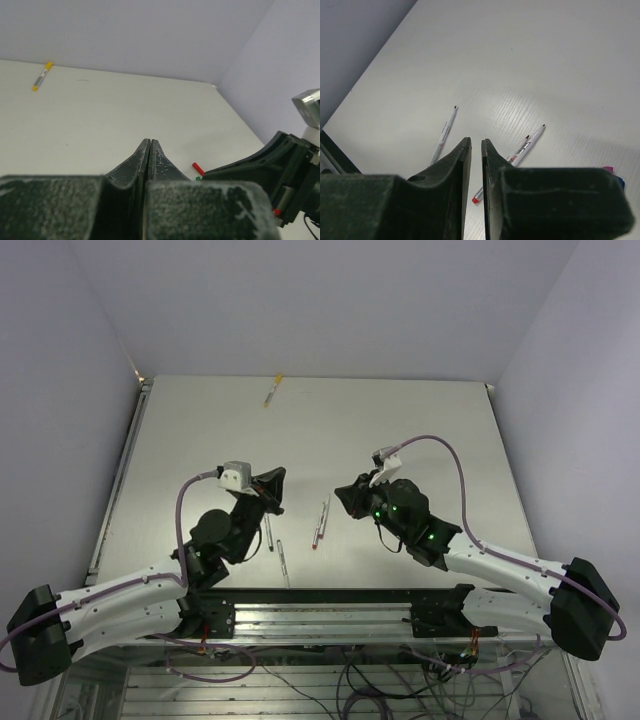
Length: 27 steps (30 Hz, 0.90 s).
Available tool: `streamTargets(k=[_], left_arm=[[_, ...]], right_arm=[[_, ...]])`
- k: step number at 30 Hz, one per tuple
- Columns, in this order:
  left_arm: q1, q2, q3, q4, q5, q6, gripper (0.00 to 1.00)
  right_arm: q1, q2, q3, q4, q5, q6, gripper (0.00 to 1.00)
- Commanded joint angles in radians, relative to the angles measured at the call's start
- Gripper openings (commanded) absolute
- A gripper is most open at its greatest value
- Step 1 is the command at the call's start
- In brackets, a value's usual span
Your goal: Insert the pens into the pen caps
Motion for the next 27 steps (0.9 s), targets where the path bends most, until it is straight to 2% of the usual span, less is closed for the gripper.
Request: streamTargets(k=[1,4,9,10,12,13,17,21,27], left_arm=[[0.029,0.029,0.043,-0.022,-0.054,0.051,0.07],[0.114,0.101,0.102,-0.088,-0.03,0.037,0.08],[0.329,0.273,0.229,-0.159,0.104,0.001,0.08],[0.361,0.317,0.263,-0.168,0.117,0.009,0.09],[0.407,0.409,0.349,-0.189,0.133,0.036,0.09],[0.428,0.46,0.399,-0.208,0.139,0.049,0.09],[0.531,0.626,0.582,-0.231,0.222,0.025,0.09],[0.643,0.836,0.791,-0.279,0.384,-0.011,0.08],[0.697,1.182,1.194,-0.397,0.483,0.097,0.09]], right_arm=[[0.006,-0.01,0.02,-0.002,0.038,0.014,0.15],[0.006,-0.01,0.022,-0.019,0.062,0.017,0.15],[0.006,-0.031,0.021,-0.089,0.166,0.046,0.17],[0.004,-0.043,0.017,-0.098,0.193,0.049,0.2],[0.003,-0.061,0.008,-0.111,0.223,0.043,0.36],[0.003,-0.061,0.006,-0.115,0.214,0.032,0.41],[0.002,0.015,0.069,-0.193,0.15,-0.01,0.47],[0.004,0.072,0.139,-0.296,0.182,-0.025,0.48],[0.002,0.007,0.147,-0.341,0.265,-0.024,0.48]])
